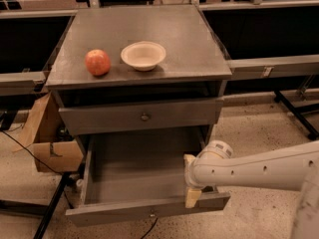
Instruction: Close middle drawer
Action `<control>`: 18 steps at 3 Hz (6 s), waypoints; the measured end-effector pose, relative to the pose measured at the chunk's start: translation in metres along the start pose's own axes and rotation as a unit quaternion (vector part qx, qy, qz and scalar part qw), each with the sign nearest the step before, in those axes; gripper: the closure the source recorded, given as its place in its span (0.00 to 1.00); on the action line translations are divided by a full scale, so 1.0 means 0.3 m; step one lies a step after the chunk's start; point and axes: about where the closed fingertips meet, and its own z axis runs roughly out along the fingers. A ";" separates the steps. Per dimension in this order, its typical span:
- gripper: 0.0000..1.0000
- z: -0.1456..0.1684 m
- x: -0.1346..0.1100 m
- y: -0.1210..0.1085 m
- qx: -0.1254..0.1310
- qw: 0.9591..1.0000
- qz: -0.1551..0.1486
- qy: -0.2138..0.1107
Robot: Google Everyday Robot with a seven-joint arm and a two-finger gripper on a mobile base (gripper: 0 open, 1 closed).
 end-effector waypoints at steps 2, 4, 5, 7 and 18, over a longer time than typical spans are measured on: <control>0.42 0.141 -0.036 -0.009 -0.051 0.998 -0.045 -0.001; 0.87 0.113 -0.040 0.014 -0.051 0.998 -0.045 -0.001; 1.00 0.101 -0.041 0.028 -0.051 0.998 -0.045 -0.001; 1.00 0.086 -0.043 0.055 -0.051 0.998 -0.045 -0.001; 0.38 -0.182 -0.073 -0.012 0.039 0.997 0.062 0.011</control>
Offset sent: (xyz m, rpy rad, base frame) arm 0.0265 0.0192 -0.0480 -0.0372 0.1265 0.1584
